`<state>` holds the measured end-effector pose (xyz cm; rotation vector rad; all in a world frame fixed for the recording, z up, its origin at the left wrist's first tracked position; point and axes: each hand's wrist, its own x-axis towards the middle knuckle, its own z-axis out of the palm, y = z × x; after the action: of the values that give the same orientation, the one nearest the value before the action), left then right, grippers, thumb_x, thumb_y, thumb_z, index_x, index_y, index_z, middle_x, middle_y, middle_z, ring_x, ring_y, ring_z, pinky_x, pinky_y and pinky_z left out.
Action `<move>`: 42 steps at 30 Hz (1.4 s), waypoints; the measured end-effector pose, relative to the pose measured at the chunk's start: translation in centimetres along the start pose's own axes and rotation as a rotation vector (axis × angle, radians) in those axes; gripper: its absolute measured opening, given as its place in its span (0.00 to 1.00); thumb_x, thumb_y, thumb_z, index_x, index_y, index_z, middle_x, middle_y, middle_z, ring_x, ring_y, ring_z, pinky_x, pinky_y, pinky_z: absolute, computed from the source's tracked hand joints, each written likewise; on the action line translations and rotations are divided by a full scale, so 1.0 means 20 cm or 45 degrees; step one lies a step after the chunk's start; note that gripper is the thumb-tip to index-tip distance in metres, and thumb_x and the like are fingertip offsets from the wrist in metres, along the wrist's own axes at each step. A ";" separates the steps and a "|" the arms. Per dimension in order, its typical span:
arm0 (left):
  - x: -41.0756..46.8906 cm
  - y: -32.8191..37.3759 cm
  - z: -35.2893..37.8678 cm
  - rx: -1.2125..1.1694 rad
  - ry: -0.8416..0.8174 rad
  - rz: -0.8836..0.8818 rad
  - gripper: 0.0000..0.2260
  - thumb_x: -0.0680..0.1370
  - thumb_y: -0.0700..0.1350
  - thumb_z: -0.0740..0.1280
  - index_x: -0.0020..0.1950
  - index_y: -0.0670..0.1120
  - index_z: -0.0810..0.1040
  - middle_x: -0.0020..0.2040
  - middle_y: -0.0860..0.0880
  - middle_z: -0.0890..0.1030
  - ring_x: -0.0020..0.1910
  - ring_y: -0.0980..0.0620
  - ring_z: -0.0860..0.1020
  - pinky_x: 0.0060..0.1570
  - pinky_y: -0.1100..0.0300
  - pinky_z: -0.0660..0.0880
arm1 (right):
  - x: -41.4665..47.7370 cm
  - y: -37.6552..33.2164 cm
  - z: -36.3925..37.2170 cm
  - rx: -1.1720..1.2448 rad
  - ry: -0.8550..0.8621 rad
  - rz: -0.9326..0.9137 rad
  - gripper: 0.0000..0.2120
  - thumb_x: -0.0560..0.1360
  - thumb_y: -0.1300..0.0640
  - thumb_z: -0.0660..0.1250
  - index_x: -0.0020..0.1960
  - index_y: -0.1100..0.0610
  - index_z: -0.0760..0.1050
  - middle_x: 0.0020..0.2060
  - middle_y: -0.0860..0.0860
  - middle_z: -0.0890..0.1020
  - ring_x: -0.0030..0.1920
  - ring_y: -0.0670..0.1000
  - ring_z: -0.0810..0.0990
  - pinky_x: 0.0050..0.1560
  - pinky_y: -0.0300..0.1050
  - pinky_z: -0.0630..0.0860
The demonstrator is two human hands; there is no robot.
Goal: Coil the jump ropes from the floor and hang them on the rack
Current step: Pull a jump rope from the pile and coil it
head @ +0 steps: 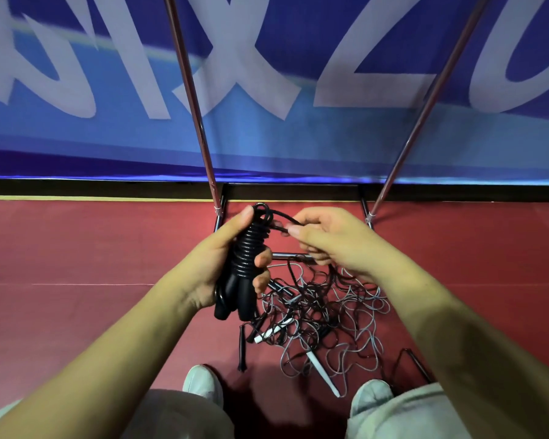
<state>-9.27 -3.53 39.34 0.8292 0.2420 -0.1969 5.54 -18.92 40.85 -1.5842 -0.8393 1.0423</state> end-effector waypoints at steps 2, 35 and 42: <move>-0.01 0.01 -0.01 -0.167 -0.203 -0.077 0.25 0.72 0.62 0.73 0.63 0.50 0.75 0.30 0.46 0.74 0.26 0.46 0.76 0.32 0.58 0.74 | -0.01 -0.03 -0.01 0.065 0.060 -0.083 0.08 0.79 0.58 0.65 0.42 0.55 0.78 0.25 0.46 0.69 0.25 0.44 0.62 0.26 0.35 0.60; 0.03 0.03 0.04 0.181 0.430 0.088 0.13 0.73 0.41 0.73 0.54 0.45 0.74 0.38 0.42 0.76 0.30 0.44 0.75 0.33 0.56 0.76 | -0.02 0.00 0.05 -0.711 0.105 0.029 0.06 0.80 0.53 0.66 0.50 0.53 0.81 0.19 0.35 0.71 0.23 0.35 0.70 0.26 0.29 0.64; 0.03 0.03 -0.12 1.275 0.987 0.156 0.21 0.73 0.47 0.76 0.64 0.53 0.74 0.49 0.47 0.84 0.35 0.49 0.82 0.37 0.58 0.78 | -0.02 0.01 0.10 -0.956 -0.016 0.022 0.05 0.79 0.50 0.65 0.49 0.48 0.80 0.29 0.45 0.75 0.30 0.46 0.72 0.34 0.44 0.69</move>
<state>-8.92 -1.36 38.10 1.8996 0.8542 0.1584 3.64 -18.60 40.50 -2.2011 -1.3236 0.7801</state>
